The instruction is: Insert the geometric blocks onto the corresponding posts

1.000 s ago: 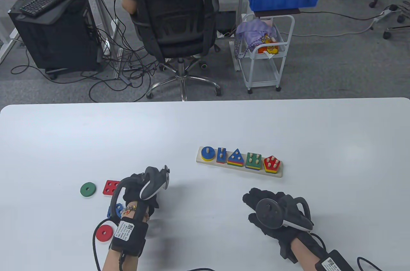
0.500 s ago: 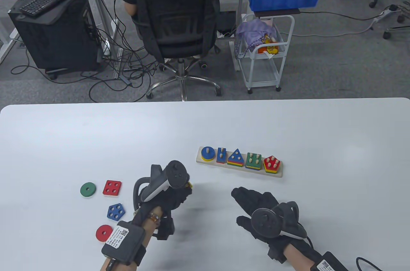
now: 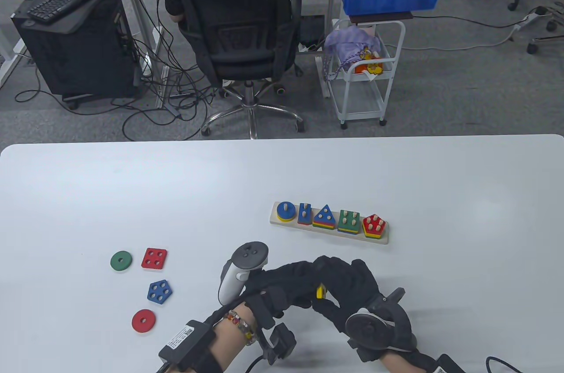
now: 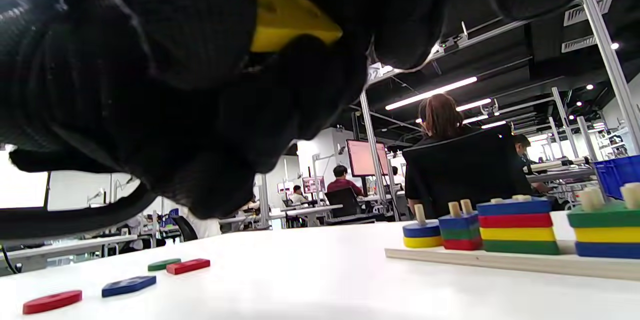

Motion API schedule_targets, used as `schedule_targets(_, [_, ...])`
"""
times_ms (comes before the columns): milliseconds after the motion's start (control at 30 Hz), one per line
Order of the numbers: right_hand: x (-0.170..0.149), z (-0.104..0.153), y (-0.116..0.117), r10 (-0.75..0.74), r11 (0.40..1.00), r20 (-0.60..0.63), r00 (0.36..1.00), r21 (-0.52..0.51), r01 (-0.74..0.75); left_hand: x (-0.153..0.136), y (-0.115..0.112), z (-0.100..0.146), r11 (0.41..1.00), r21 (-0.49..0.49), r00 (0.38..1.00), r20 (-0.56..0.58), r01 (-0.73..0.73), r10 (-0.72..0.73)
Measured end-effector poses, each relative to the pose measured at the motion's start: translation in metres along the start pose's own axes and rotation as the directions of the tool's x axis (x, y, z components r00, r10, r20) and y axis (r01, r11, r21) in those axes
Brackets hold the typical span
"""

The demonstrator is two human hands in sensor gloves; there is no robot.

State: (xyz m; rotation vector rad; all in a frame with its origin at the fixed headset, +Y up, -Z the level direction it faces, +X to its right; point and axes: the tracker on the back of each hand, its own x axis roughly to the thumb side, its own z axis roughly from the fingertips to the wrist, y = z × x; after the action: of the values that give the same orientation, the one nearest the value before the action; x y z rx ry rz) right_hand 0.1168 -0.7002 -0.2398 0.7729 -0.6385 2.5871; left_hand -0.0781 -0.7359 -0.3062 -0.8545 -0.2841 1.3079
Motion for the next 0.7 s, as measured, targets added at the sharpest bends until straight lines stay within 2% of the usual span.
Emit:
schedule_targets(67, [0.0,-0.001,-0.003,-0.031,0.999,0.002,1.0,-0.032,0.031,-0.002,-0.001,0.002,0.998,-0.018,0.998,0.033,-0.055,0.055])
schedule_targets(133, [0.001,-0.002,-0.005,-0.049,0.998,0.0,0.999,-0.045,0.049,-0.002,-0.001,0.005,0.999,-0.017,0.997,0.065,-0.035,0.036])
schedule_targets(233, [-0.002,-0.003,-0.008,-0.059,0.997,-0.017,0.998,-0.044,0.058,0.002,0.007,0.02,0.988,0.078,0.986,0.09,0.136,-0.143])
schedule_targets(300, [-0.007,-0.004,-0.009,-0.047,0.998,-0.031,0.998,-0.044,0.045,0.005,0.017,0.035,0.947,0.173,0.955,0.072,0.272,-0.288])
schedule_targets(367, [-0.015,-0.008,-0.007,-0.021,1.0,-0.042,0.999,-0.017,0.02,0.005,0.031,0.055,0.857,0.289,0.892,0.023,0.427,-0.452])
schedule_targets(433, [-0.021,-0.014,-0.003,0.005,1.0,-0.05,0.999,0.015,-0.004,0.003,0.04,0.076,0.763,0.378,0.832,-0.038,0.524,-0.553])
schedule_targets(467, [-0.023,-0.017,-0.001,0.023,0.999,-0.052,0.998,0.033,-0.021,0.002,0.043,0.084,0.724,0.396,0.805,-0.07,0.565,-0.589])
schedule_targets(500, [-0.026,-0.022,0.002,0.037,0.998,-0.055,0.998,0.049,-0.035,0.001,0.048,0.096,0.649,0.419,0.749,-0.125,0.635,-0.651])
schedule_targets(533, [-0.027,-0.024,0.003,0.042,0.998,-0.057,0.997,0.055,-0.039,0.0,0.05,0.1,0.62,0.429,0.728,-0.15,0.657,-0.669])
schedule_targets(567, [-0.03,-0.034,0.005,0.059,0.996,-0.06,0.997,0.078,-0.054,-0.001,0.057,0.11,0.54,0.45,0.677,-0.23,0.711,-0.699])
schedule_targets(633, [-0.032,-0.048,0.009,0.085,0.99,-0.054,0.995,0.114,-0.079,-0.005,0.066,0.122,0.44,0.444,0.604,-0.355,0.781,-0.713])
schedule_targets(667, [-0.032,-0.058,0.011,0.108,0.985,-0.05,0.993,0.139,-0.101,-0.008,0.071,0.13,0.37,0.425,0.548,-0.454,0.826,-0.702])
schedule_targets(700, [-0.033,-0.064,0.013,0.123,0.982,-0.047,0.991,0.153,-0.115,-0.011,0.074,0.133,0.331,0.418,0.519,-0.499,0.846,-0.694])
